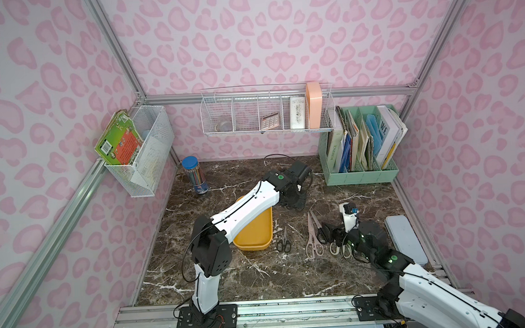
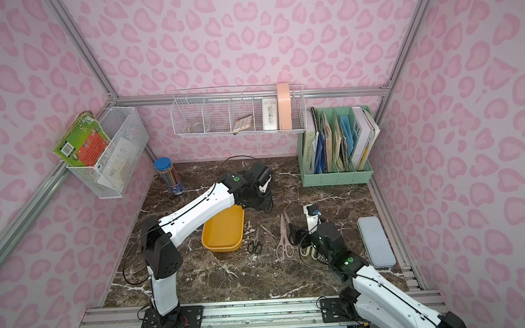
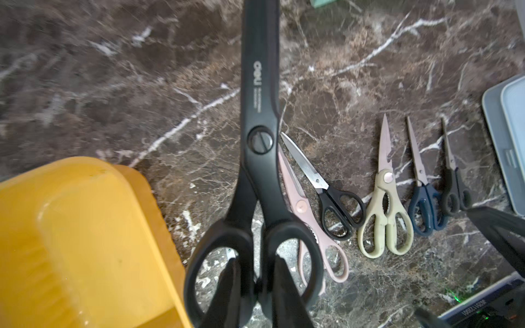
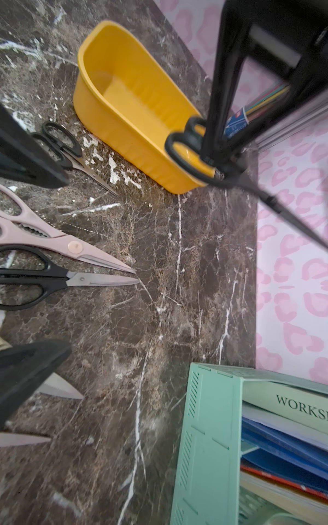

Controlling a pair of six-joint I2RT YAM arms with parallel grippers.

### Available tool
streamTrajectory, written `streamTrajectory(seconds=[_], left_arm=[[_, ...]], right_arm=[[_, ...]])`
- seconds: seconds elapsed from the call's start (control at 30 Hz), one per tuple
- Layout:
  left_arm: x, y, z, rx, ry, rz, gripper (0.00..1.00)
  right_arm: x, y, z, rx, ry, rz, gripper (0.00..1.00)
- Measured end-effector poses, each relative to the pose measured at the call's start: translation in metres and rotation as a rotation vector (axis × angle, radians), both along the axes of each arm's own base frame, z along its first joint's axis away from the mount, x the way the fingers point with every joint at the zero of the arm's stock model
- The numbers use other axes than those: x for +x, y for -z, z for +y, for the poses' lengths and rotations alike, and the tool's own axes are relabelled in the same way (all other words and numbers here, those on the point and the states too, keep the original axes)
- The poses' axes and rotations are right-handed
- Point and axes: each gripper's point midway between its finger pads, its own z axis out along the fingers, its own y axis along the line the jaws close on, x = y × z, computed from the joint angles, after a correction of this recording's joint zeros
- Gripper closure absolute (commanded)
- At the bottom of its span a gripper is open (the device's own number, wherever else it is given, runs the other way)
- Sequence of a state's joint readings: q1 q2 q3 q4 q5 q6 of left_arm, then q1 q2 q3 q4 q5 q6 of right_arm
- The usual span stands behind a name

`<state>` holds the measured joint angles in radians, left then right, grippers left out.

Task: Put the scissors into the storage box
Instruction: Pick up the scissors from the center of the board, then place the scissors in the storage box.

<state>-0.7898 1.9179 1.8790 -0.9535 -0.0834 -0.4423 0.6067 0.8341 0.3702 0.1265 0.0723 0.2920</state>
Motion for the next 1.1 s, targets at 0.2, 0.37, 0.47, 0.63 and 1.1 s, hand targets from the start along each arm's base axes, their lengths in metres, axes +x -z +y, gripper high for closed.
streamTrajectory(seconds=[0.2,0.37,0.47,0.63,1.1], left_arm=[[-0.012,0.003,0.071,0.064,-0.113,0.018,1.00],[-0.037,0.045,0.143,0.126,-0.256,0.133,1.00],[-0.052,0.068,0.166,0.146,-0.297,0.206,1.00],[-0.052,0.092,0.171,0.159,-0.315,0.257,1.00],[-0.036,0.136,0.164,0.179,-0.326,0.325,0.73]], right_arm=[[0.022,-0.001,0.028,-0.065,-0.082,0.093,0.16],[0.028,0.006,0.044,-0.090,-0.133,0.140,0.16],[0.025,0.017,0.055,-0.110,-0.175,0.167,0.17],[0.018,0.037,0.067,-0.139,-0.217,0.221,0.17],[0.010,0.052,0.077,-0.174,-0.241,0.247,0.16]])
